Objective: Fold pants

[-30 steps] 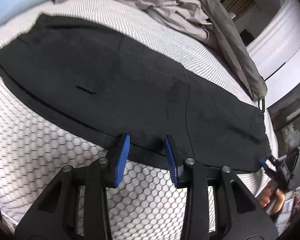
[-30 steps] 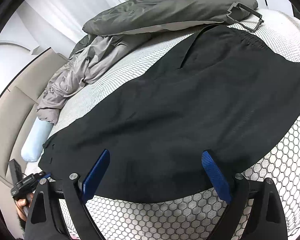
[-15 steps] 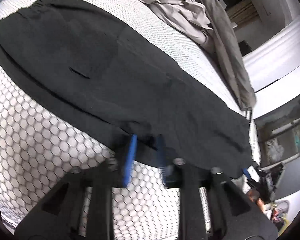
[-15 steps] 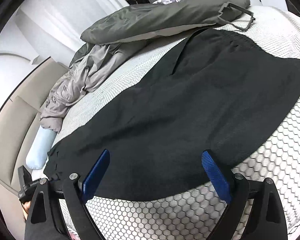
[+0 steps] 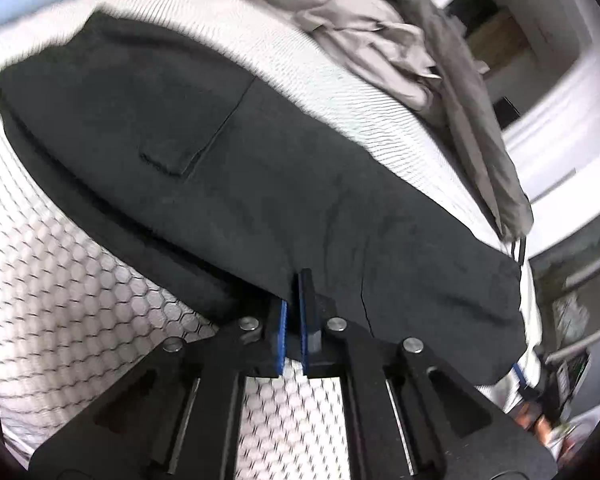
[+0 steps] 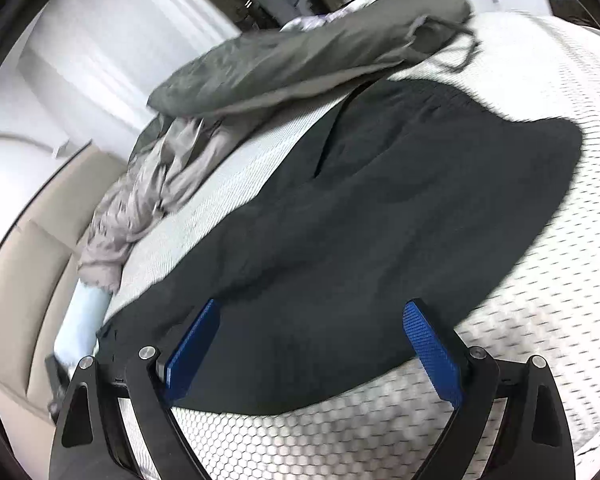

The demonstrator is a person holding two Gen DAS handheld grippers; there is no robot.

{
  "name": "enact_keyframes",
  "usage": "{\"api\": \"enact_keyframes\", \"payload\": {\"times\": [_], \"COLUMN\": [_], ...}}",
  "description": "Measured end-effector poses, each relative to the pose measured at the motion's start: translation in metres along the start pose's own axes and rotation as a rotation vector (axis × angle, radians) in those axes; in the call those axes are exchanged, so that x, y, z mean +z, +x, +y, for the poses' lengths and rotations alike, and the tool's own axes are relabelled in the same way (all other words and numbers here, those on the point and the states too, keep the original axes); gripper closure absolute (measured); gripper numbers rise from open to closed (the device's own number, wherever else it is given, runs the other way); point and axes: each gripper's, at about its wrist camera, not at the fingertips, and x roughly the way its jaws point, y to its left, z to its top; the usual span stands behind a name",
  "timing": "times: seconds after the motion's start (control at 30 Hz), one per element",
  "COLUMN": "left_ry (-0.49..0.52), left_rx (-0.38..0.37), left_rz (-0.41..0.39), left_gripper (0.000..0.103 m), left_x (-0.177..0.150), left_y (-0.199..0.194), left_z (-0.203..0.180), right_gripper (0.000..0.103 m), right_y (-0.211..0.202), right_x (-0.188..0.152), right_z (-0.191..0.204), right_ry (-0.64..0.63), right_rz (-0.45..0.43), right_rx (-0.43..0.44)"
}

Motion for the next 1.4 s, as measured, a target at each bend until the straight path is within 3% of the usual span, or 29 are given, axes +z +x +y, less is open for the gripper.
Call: {"api": "enact_keyframes", "payload": {"times": [0.07, 0.13, 0.23, 0.33, 0.37, 0.4, 0.47, 0.5, 0.6, 0.67, 0.73, 0.77, 0.83, 0.9, 1.0, 1.13, 1.17, 1.2, 1.27, 1.33, 1.4], "left_ry": [0.037, -0.02, -0.029, -0.019, -0.017, -0.014, -0.009, -0.009, 0.005, 0.015, -0.001, -0.013, -0.053, -0.106, -0.175, -0.313, -0.331, -0.329, -0.281, -0.274, -0.256], "left_rx": [0.023, 0.022, 0.008, 0.007, 0.01, 0.01, 0.007, 0.005, -0.001, 0.012, -0.011, -0.023, -0.016, 0.017, 0.083, 0.045, 0.041, 0.057, 0.091, 0.09, 0.073], "left_rz": [0.014, 0.063, 0.06, 0.057, 0.057, 0.056, 0.054, 0.053, 0.049, 0.05, 0.055, 0.059, 0.024, -0.024, -0.086, -0.075, -0.091, -0.109, -0.121, -0.143, -0.165], "left_gripper": [0.1, 0.1, 0.1, 0.1, 0.1, 0.1, 0.1, 0.099, 0.099, 0.095, 0.093, 0.091, 0.083, 0.058, 0.051, 0.051, 0.055, 0.074, 0.093, 0.098, 0.1], "left_x": [0.001, 0.001, 0.005, 0.006, 0.008, 0.004, 0.004, -0.002, -0.003, -0.004, -0.001, 0.002, 0.01, 0.017, 0.032, 0.051, 0.056, 0.062, 0.069, 0.07, 0.07], "left_y": [0.005, 0.019, 0.022, 0.025, 0.027, 0.024, 0.023, 0.017, 0.01, 0.002, -0.005, -0.009, -0.024, -0.039, -0.047, -0.031, -0.029, -0.028, -0.026, -0.028, -0.037], "left_z": [0.0, 0.014, 0.017, 0.015, 0.014, 0.016, 0.018, 0.022, 0.024, 0.028, 0.037, 0.042, 0.059, 0.081, 0.114, 0.151, 0.155, 0.155, 0.153, 0.153, 0.154], "right_gripper": [0.008, 0.008, 0.013, 0.022, 0.035, 0.061, 0.094, 0.098, 0.1, 0.099, 0.087, 0.084, 0.081, 0.055, 0.047, 0.047, 0.047, 0.047, 0.048, 0.056, 0.084], "right_y": [-0.01, -0.011, -0.002, 0.008, 0.013, 0.017, 0.022, 0.017, -0.017, -0.029, -0.011, -0.006, -0.008, -0.02, -0.024, -0.005, -0.004, -0.003, 0.002, 0.005, 0.009], "right_x": [0.005, 0.008, 0.015, 0.033, 0.039, 0.043, 0.048, 0.046, 0.044, 0.041, 0.039, 0.038, 0.037, 0.035, 0.035, 0.039, 0.041, 0.041, 0.043, 0.045, 0.047], "right_z": [-0.017, -0.04, -0.067, -0.084, -0.091, -0.098, -0.109, -0.109, -0.092, -0.086, -0.095, -0.101, -0.107, -0.109, -0.104, -0.106, -0.107, -0.109, -0.11, -0.111, -0.111], "right_ry": [0.047, 0.138, 0.249, 0.281, 0.305, 0.333, 0.374, 0.389, 0.321, 0.259, 0.227, 0.242, 0.305, 0.333, 0.331, 0.363, 0.37, 0.373, 0.367, 0.337, 0.314], "right_rz": [-0.034, -0.04, -0.031, -0.094, -0.109, -0.118, -0.111, -0.121, -0.194, -0.202, -0.089, -0.053, -0.053, -0.071, -0.083, -0.048, -0.061, -0.069, -0.077, -0.09, -0.108], "right_rx": [-0.039, -0.073, -0.03, 0.002, 0.009, 0.002, -0.057, -0.047, -0.041, -0.099, -0.225, -0.238, -0.17, -0.111, -0.075, -0.062, -0.06, -0.057, -0.058, -0.079, -0.098]}}
